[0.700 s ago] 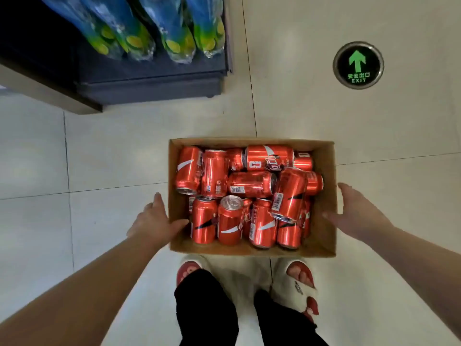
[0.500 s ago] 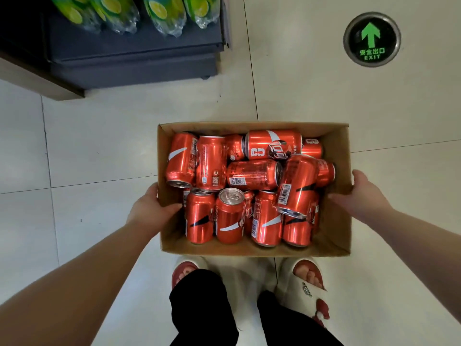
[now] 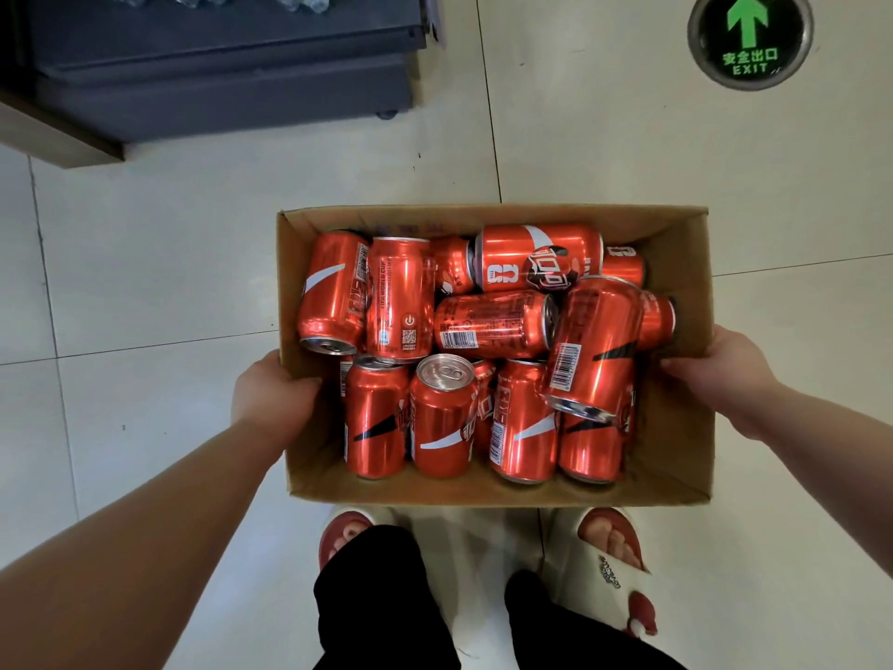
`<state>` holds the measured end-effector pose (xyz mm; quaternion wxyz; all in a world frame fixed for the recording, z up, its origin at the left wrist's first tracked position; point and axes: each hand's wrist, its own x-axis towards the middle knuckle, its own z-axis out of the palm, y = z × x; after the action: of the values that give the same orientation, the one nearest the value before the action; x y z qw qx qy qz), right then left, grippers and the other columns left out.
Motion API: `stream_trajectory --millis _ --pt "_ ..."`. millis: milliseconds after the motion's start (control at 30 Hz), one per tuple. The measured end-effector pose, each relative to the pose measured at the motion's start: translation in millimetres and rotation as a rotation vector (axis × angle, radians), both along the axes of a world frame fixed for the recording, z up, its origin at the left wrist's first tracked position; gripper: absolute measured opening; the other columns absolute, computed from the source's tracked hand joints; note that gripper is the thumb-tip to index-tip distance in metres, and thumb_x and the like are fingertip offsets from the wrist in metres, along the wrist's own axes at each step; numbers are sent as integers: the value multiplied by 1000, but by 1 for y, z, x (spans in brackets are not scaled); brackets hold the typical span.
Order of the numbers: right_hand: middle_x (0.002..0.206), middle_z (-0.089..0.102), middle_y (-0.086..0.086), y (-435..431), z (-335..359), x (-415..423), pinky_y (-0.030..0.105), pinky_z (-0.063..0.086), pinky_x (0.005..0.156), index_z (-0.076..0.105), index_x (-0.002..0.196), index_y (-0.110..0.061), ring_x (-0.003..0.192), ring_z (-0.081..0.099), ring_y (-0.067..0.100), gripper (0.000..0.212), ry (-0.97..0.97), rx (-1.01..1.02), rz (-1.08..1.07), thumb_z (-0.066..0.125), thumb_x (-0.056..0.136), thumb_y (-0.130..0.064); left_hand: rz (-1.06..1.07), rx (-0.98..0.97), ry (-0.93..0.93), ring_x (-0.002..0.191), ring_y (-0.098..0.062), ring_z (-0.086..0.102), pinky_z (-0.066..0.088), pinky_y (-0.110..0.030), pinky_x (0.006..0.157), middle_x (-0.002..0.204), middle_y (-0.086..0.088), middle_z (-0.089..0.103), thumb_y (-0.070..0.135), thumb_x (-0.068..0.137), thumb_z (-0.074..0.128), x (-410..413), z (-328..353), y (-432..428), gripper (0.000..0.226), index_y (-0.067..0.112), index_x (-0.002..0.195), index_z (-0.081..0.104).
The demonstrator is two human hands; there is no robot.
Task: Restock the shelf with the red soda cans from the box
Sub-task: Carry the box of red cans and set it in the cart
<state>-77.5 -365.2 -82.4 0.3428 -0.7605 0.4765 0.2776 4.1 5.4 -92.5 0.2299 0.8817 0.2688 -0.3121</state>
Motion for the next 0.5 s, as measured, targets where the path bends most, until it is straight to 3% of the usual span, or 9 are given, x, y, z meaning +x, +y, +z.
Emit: stream_trajectory --millis 267,500 --pt "94 61 13 -2 38 4 36 45 79 59 112 -8 85 56 31 26 -6 -8 53 60 86 -4 7 -2 5 86 -33 60 49 -39 80 92 -13 65 9 82 58 -9 31 5 16 7 98 62" --pt "91 64 15 4 145 -1 36 48 77 61 102 -10 83 60 33 19 11 -30 134 61 84 -4 15 6 27 88 -36 62 52 -42 83 91 -15 67 11 81 59 -20 139 18 13 7 92 63"
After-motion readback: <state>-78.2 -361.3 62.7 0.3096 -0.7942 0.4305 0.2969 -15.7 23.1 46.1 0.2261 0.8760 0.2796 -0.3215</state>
